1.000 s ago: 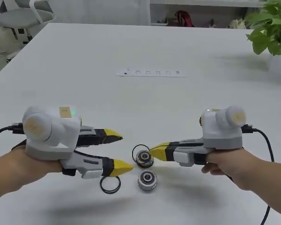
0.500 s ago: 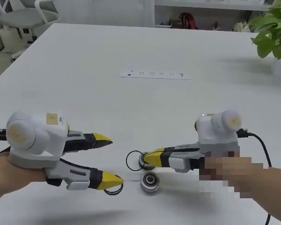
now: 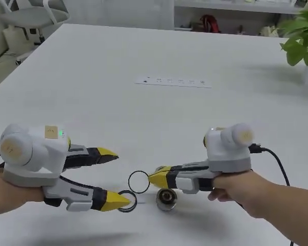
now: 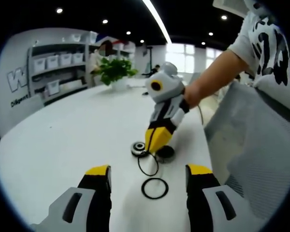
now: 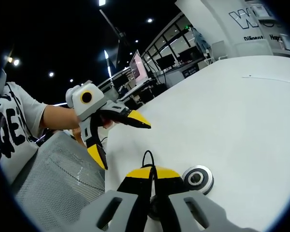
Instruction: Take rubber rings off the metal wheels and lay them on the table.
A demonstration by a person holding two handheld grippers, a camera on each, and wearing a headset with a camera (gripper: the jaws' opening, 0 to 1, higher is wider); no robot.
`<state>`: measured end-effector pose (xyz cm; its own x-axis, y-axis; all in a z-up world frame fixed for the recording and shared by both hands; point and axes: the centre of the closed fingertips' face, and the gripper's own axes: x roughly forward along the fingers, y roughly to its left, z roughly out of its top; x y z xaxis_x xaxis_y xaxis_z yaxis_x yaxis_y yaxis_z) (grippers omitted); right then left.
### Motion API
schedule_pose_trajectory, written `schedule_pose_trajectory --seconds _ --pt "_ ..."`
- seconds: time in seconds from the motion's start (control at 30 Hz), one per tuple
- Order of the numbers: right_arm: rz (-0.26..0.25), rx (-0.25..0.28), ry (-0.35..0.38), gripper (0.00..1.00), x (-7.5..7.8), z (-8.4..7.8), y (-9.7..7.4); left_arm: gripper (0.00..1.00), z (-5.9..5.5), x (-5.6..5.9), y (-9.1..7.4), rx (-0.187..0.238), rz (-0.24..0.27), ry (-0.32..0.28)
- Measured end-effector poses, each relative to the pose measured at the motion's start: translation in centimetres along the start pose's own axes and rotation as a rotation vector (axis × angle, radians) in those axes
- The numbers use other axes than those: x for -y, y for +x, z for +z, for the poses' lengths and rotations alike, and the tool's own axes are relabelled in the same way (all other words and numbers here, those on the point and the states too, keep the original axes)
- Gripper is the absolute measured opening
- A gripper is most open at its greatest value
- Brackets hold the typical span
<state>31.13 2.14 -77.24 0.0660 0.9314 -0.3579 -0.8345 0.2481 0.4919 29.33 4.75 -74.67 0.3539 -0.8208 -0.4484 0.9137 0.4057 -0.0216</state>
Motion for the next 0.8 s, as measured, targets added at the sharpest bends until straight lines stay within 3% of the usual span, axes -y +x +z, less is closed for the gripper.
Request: schedule_pose_trajectory --seconds 0.27,0.53,0.8 --pt "0.006 -0.047 -0.009 0.0 -0.6 -1.1 0.8 0.63 -0.3 -0.2 -0.3 -0.004 0.005 -0.008" --pt "-0.011 -0.087 -0.075 0.0 -0.5 -1.7 0.9 0.63 -0.4 -0.1 -0.1 -0.01 0.0 -0.007" --pt "-0.024 -0.096 -0.109 0.13 -0.3 -1.8 0.7 0.62 -0.3 -0.2 -0.1 -0.009 0.006 -0.012"
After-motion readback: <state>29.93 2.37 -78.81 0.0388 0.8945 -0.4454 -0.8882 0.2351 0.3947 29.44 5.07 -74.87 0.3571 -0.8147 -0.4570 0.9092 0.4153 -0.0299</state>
